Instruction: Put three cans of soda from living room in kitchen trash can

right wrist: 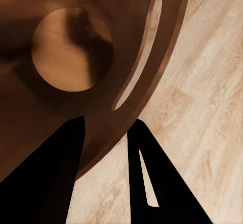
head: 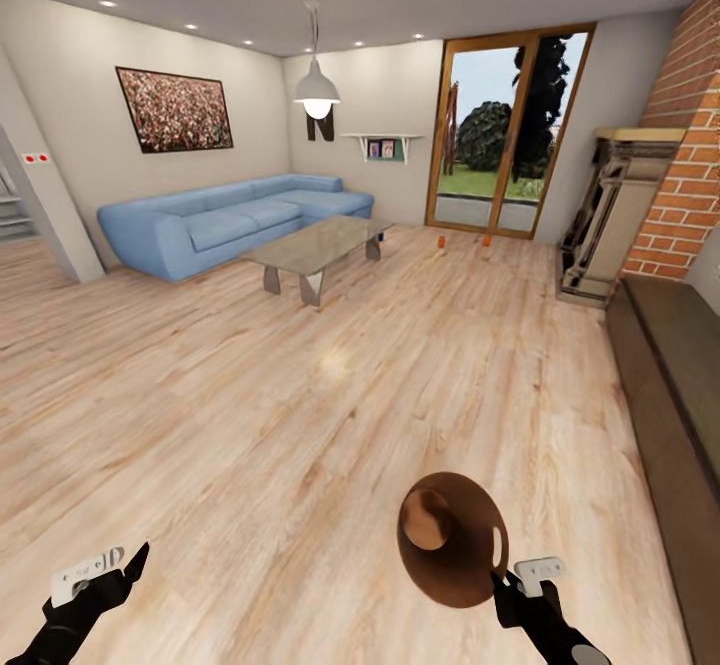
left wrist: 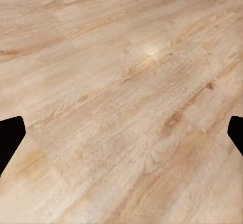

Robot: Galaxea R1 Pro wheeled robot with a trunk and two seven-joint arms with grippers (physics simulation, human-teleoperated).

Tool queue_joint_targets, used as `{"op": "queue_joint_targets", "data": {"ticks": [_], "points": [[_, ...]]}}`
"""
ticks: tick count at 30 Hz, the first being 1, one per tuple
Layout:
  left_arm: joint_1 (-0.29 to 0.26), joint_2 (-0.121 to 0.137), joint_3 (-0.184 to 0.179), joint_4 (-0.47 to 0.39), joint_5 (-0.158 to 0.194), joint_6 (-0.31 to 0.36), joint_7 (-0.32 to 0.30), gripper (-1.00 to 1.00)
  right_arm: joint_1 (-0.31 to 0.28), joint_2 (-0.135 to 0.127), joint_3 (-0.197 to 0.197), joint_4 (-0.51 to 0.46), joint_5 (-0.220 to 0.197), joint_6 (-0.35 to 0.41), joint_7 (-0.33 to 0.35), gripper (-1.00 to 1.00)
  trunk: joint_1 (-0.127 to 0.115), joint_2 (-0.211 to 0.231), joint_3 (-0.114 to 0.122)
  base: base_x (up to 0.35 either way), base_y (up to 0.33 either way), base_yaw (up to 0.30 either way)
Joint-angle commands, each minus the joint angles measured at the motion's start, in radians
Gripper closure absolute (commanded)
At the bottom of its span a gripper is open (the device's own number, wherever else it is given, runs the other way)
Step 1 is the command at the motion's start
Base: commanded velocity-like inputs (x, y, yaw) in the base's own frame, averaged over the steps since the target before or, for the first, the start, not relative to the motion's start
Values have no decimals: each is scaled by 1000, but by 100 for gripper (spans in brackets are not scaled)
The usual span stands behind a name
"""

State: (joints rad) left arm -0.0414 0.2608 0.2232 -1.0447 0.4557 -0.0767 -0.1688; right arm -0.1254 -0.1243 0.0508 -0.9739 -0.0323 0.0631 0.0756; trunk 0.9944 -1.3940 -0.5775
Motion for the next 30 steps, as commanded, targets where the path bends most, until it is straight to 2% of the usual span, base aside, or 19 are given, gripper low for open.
{"op": "queue_joint_targets", "data": {"ticks": [1,12,30], "points": [[0,0,0,0,0,0,0,-100,0,0,0,-2,-2,0,3,100,0,0,2,267,222,-107],[0,0,0,0,0,0,0,-100,0,0,0,-2,-3,0,3,100,0,0,17,275,179,-110],[0,0,-1,0,0,-1,0,-100,0,0,3,0,-1,0,3,100,0,0,35,288,-4,-115]]}}
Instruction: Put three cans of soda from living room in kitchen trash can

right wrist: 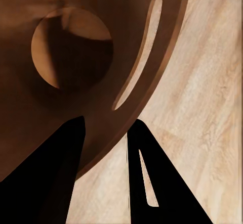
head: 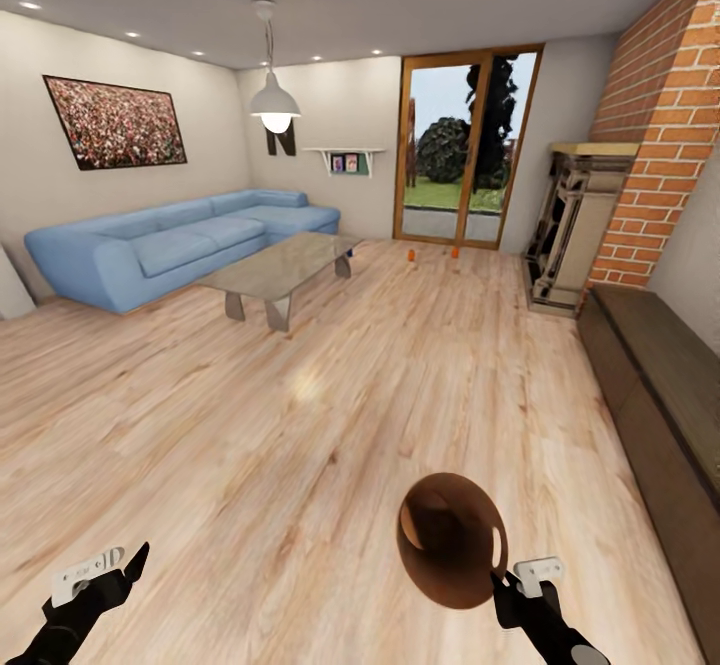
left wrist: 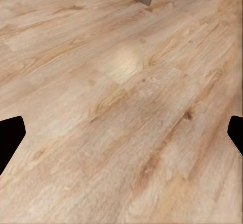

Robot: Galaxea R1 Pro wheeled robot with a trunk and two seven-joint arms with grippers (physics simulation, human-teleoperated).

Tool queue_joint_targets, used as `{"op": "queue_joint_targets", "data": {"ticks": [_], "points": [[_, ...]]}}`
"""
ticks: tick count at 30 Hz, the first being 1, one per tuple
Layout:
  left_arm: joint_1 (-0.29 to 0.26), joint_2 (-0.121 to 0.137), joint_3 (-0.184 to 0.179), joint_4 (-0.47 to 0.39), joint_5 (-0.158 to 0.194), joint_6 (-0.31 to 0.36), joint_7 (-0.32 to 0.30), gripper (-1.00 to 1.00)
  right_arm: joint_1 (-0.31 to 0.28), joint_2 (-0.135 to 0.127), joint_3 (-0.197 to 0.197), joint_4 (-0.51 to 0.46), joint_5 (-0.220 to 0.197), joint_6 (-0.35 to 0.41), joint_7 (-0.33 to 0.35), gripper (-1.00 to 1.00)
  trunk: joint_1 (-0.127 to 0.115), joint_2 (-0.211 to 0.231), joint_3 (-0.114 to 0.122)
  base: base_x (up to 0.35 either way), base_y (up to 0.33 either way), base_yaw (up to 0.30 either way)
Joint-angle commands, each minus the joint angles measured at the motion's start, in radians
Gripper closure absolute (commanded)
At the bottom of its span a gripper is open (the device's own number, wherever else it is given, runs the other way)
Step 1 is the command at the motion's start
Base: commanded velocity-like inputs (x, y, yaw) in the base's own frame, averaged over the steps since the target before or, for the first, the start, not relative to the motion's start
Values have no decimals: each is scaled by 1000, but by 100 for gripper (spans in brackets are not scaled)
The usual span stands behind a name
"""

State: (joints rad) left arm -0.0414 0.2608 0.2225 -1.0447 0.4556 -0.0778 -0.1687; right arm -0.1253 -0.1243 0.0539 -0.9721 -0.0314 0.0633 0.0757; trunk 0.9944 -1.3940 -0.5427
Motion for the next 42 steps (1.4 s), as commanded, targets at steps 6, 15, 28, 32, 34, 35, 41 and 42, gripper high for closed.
{"op": "queue_joint_targets", "data": {"ticks": [6,15,28,32,34,35,41,42], "points": [[0,0,0,0,-1,0,1,-100,0,0,1,-3,-2,0,3,100,0,0,1,293,-103,-35],[0,0,0,0,-1,0,1,-100,0,1,5,-3,1,0,3,100,0,0,1,293,-107,-2],[0,0,0,0,-2,0,2,-100,0,2,2,-3,0,0,3,100,0,0,4,293,-51,-69],[0,0,0,0,-2,0,2,-100,0,1,1,-3,0,0,3,100,0,0,4,293,-4,-89],[0,0,0,1,-2,0,2,-100,0,1,3,-3,1,0,3,100,0,0,4,293,-1,-23],[0,0,0,1,-2,0,2,-100,0,1,3,-3,2,0,3,100,0,0,5,293,-1,-16],[0,0,0,1,-2,0,2,-100,0,2,4,-3,1,0,3,100,0,0,5,293,0,-5],[0,0,0,1,-2,0,2,-100,0,2,4,-3,1,0,3,100,0,0,5,293,0,-1]]}}
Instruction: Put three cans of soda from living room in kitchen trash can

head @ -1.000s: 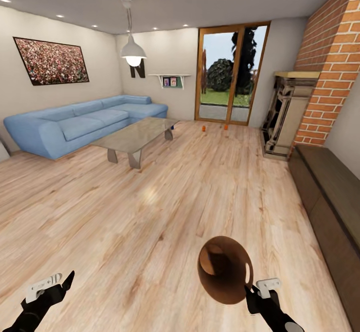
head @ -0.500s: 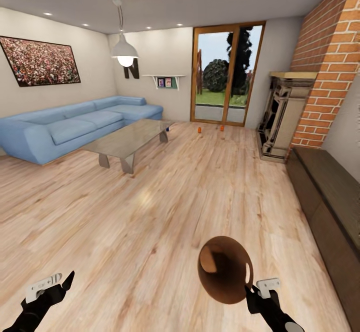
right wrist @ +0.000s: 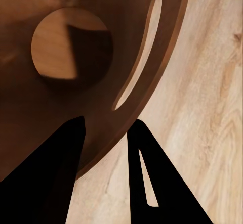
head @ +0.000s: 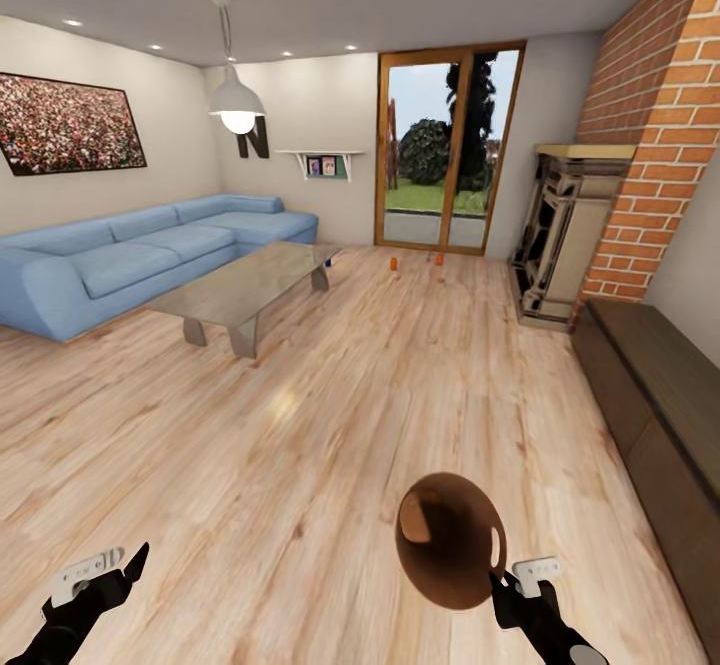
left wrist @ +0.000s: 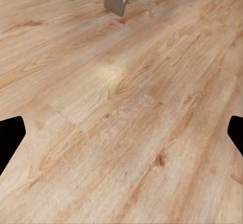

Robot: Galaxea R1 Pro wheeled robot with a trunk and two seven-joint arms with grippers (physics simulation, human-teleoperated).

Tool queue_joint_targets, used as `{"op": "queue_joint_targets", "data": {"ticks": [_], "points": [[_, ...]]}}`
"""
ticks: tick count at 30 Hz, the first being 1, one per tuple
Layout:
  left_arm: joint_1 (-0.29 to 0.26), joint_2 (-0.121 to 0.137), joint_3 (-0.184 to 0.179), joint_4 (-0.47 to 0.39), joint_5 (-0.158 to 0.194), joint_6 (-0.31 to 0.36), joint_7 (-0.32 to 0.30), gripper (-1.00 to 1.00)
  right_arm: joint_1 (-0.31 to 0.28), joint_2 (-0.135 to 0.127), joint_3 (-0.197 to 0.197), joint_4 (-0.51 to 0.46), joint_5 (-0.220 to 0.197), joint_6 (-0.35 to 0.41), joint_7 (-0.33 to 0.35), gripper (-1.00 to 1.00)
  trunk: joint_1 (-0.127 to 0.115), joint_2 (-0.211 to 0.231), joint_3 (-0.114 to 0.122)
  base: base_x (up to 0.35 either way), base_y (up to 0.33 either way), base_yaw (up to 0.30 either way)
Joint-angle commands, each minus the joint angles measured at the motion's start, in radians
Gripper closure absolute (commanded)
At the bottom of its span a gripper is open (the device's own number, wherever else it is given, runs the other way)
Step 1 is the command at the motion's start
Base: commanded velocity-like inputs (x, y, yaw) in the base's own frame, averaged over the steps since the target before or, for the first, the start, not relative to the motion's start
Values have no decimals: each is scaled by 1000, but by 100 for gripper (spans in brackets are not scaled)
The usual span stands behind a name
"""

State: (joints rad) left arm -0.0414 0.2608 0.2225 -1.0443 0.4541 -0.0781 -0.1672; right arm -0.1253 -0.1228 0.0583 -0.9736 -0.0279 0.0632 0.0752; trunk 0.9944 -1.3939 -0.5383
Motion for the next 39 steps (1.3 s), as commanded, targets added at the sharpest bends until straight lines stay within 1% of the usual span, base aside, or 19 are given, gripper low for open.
{"op": "queue_joint_targets", "data": {"ticks": [1,11,32,39], "points": [[0,0,0,0,0,0,0,-100,0,0,0,-2,-3,0,3,100,0,0,0,293,0,-1],[0,0,0,0,0,0,0,-100,0,0,-4,-1,-4,0,4,100,0,0,2,299,0,-34],[0,0,0,0,0,0,0,-100,0,0,-3,-2,-5,0,5,100,0,0,25,311,0,-173],[0,0,0,0,0,0,0,-100,0,1,-5,-2,-15,1,5,100,0,0,28,312,0,-113]]}}
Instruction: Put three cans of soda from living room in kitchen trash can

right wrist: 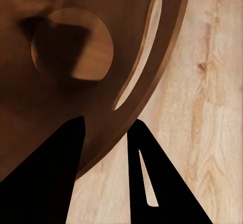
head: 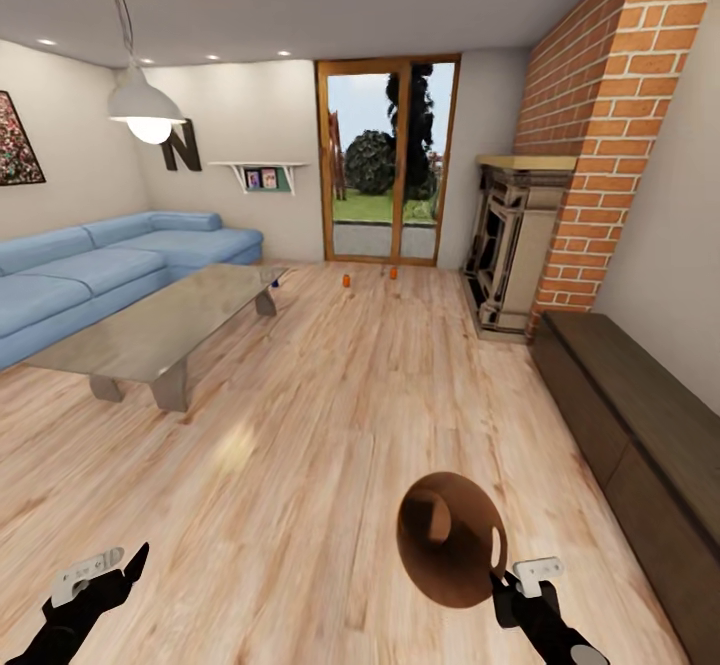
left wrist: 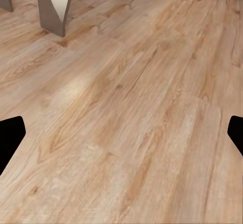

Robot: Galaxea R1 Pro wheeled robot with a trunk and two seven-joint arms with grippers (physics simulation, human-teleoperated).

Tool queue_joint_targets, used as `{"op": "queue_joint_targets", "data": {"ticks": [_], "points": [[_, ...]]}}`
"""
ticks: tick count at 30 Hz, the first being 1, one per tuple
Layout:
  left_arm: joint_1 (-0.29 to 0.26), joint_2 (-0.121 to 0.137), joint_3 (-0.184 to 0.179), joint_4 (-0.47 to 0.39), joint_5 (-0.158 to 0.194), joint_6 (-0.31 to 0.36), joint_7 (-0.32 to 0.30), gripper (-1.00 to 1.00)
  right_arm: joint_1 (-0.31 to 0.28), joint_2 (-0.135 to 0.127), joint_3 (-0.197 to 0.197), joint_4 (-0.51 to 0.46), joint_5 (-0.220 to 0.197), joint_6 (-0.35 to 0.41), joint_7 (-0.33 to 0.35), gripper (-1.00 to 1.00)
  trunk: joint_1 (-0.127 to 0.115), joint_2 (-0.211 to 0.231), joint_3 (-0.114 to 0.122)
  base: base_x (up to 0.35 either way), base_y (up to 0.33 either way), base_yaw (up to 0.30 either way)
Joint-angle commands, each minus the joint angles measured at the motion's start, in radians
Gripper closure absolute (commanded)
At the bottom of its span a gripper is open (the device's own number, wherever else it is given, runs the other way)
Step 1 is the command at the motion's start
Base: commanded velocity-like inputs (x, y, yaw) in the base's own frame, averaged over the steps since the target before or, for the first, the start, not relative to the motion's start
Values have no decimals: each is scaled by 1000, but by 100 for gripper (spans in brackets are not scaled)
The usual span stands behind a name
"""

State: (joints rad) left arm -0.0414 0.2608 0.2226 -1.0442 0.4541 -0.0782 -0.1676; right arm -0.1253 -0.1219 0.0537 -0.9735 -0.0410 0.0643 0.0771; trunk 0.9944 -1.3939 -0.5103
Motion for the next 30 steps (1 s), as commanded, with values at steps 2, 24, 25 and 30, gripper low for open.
{"op": "queue_joint_targets", "data": {"ticks": [2,24,25,30], "points": [[0,0,0,0,0,0,0,-100,0,0,0,-2,-2,0,3,100,0,0,0,312,0,-18],[0,0,0,0,0,-6,-1,-100,0,-1,-5,-2,-5,-1,3,100,0,0,-24,312,0,-19],[0,0,0,0,0,-6,-1,-100,0,-1,-5,-2,-6,-1,3,100,0,0,-25,312,0,-75],[0,0,0,0,0,-6,-1,-100,0,-1,-5,-2,-6,-1,3,100,0,0,-33,312,0,-78]]}}
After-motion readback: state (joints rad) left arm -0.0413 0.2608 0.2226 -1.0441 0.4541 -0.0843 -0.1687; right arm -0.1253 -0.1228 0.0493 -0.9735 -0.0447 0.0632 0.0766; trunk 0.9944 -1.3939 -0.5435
